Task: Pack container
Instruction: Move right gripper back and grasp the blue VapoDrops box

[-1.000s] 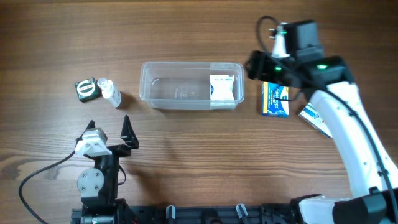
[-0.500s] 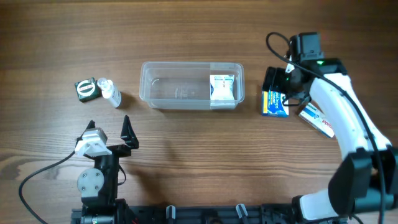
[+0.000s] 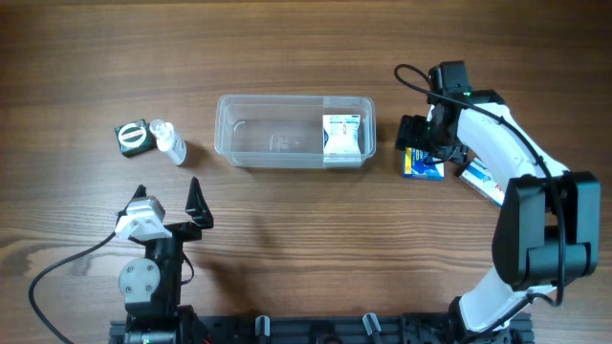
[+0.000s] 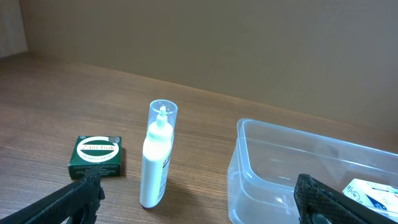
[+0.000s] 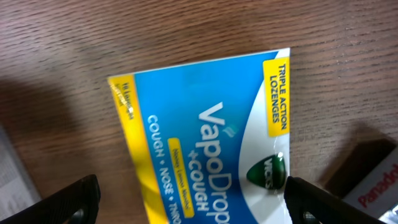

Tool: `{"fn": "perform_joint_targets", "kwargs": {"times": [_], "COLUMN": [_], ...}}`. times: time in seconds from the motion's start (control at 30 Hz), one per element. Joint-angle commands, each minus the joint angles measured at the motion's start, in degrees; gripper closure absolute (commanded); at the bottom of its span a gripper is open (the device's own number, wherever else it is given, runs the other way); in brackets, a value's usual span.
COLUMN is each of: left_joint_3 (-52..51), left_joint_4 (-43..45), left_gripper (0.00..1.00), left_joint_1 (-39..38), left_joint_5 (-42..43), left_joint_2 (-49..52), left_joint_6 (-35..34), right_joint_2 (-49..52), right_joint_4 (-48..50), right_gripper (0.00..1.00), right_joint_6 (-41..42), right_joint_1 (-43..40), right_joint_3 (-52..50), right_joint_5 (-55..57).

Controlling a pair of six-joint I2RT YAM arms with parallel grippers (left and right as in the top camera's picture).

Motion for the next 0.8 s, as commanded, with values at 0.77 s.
{"fn": "perform_joint_targets", "kwargs": {"times": [0.77], "left_joint_3": [-0.26], "left_joint_4": [-0.04], "left_gripper": [0.0], "left_joint_1": [0.42], "left_joint_5": [0.5], "left_joint_2": [-0.09], "left_joint_6": [1.07], "right_joint_2": [1.4], "right_joint_4": [5.46], "right_gripper": [0.05], "right_joint_6": [-12.55], "right_joint_1": [-3.08], "right_joint_3": [-1.53], "right_joint_5": [-3.67]}}
